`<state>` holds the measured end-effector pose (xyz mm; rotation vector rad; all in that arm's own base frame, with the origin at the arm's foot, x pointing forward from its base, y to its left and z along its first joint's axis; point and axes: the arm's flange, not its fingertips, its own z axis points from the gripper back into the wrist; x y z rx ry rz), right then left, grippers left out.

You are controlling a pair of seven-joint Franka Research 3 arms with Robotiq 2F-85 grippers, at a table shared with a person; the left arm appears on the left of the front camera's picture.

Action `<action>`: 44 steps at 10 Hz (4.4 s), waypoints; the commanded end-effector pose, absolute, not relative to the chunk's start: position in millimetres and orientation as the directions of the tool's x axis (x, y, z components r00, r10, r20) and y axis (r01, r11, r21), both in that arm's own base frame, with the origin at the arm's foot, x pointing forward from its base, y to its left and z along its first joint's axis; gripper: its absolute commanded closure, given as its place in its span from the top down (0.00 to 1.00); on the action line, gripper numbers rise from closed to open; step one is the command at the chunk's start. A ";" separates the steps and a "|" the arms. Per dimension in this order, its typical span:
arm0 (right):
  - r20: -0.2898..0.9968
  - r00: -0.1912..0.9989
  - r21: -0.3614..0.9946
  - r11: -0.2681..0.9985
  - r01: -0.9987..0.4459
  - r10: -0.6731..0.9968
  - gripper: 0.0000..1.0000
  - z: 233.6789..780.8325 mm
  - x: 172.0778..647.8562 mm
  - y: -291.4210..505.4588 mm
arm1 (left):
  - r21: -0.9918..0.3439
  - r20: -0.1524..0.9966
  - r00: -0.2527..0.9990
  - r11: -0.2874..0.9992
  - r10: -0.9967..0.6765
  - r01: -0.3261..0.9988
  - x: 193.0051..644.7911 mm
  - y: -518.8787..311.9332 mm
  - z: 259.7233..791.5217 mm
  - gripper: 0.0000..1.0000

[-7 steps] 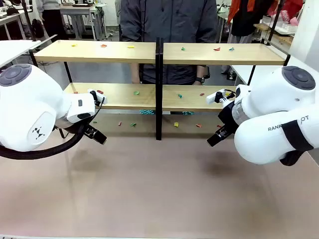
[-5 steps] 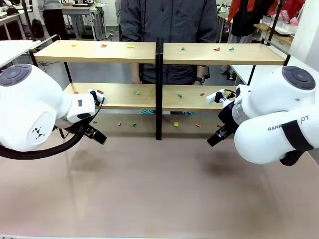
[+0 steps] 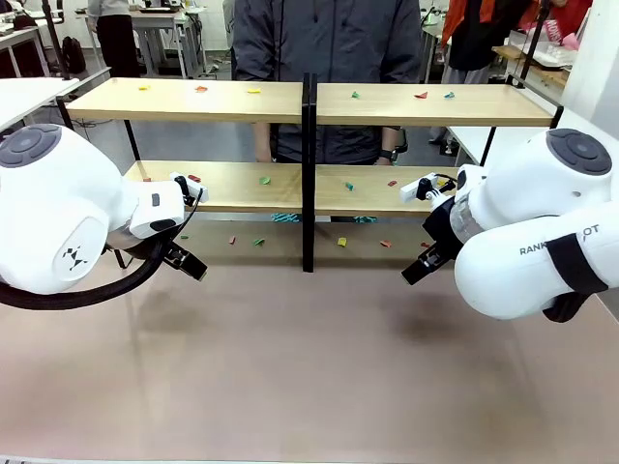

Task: Clean the shelves.
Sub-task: Pick up the Duster when the human hands it over.

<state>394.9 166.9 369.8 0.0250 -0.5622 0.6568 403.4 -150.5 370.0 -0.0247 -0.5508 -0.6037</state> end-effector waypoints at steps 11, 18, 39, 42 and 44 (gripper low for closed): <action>0.683 0.559 -0.138 0.834 -0.534 0.470 1.00 516.4 249.5 21.1 | 0.062 0.755 0.416 0.686 -0.508 0.725 203.5 -23.2 500.3 1.00; 0.769 0.537 -0.046 0.867 -0.495 0.347 1.00 618.0 271.6 -9.7 | 0.055 0.849 0.329 0.687 -0.414 0.724 248.9 0.0 638.0 1.00; 0.835 0.541 0.143 0.907 -0.396 0.104 1.00 656.3 264.8 -35.8 | -0.072 0.902 0.356 0.727 -0.245 0.682 261.4 9.4 630.5 1.00; 0.836 0.543 0.174 0.902 -0.396 0.077 1.00 657.5 264.5 -35.7 | -0.058 0.897 0.360 0.739 -0.257 0.672 263.1 10.2 641.4 1.00; 0.836 0.543 0.174 0.902 -0.396 0.077 1.00 657.5 264.5 -35.7 | -0.058 0.897 0.360 0.739 -0.257 0.672 263.1 10.2 641.4 1.00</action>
